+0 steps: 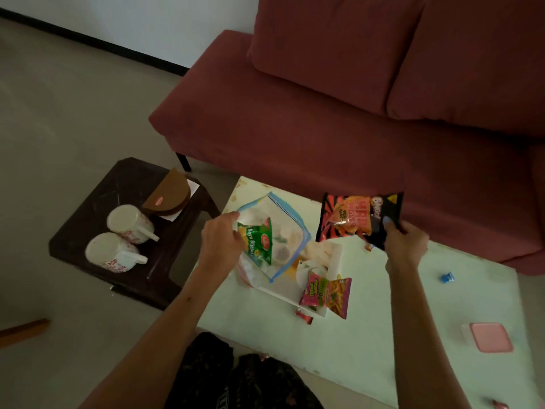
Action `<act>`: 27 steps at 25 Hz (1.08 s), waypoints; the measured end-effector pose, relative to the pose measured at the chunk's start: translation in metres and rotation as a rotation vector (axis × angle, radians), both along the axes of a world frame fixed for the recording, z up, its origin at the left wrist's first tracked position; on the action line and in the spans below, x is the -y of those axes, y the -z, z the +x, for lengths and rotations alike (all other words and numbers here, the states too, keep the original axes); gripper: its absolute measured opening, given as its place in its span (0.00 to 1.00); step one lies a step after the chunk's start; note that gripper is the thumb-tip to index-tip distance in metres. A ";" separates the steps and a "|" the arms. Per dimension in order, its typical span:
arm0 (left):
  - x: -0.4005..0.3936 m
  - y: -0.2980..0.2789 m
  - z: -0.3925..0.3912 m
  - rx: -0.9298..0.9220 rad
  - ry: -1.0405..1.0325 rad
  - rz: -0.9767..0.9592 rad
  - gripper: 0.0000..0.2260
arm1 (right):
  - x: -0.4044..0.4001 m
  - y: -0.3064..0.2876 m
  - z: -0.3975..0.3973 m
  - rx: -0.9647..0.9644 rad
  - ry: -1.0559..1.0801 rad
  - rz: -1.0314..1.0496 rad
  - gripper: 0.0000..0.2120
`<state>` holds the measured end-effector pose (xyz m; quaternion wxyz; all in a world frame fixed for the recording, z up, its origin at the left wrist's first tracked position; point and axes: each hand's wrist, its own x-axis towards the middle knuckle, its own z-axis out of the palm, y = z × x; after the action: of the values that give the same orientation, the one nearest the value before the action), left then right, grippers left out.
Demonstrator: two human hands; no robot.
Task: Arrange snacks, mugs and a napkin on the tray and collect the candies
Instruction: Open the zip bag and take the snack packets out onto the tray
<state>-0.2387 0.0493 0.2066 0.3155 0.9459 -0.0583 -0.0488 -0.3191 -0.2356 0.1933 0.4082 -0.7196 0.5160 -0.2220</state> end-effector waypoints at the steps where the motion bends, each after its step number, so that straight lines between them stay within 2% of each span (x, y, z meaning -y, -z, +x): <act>1: 0.001 0.002 0.002 0.011 -0.007 0.007 0.19 | 0.004 0.023 0.003 -0.045 0.039 0.040 0.11; 5: 0.009 0.007 0.002 0.002 0.003 0.018 0.18 | 0.003 0.107 0.007 -0.299 0.075 0.220 0.14; 8: 0.012 0.013 0.002 -0.027 0.005 0.032 0.18 | -0.003 0.146 0.009 -0.398 0.047 0.309 0.14; 17: 0.015 0.018 -0.013 -0.024 0.026 0.007 0.18 | 0.024 0.171 -0.002 -0.436 0.065 0.522 0.17; 20: 0.020 0.014 -0.017 -0.016 0.057 -0.019 0.19 | 0.029 0.152 -0.008 -0.361 0.102 0.572 0.19; 23: 0.025 0.006 -0.022 -0.011 0.083 -0.025 0.19 | 0.012 0.094 0.001 -0.076 0.132 0.408 0.16; 25: 0.025 -0.001 -0.027 -0.001 0.102 -0.035 0.18 | -0.022 0.047 -0.002 0.181 0.003 0.275 0.08; 27: 0.024 -0.010 -0.034 0.015 0.123 -0.061 0.18 | -0.068 0.009 -0.010 0.230 -0.268 0.200 0.06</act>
<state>-0.2723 0.0255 0.2168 0.3400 0.9308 -0.1201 -0.0592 -0.3287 -0.1675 0.1839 0.5598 -0.7076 0.3849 -0.1941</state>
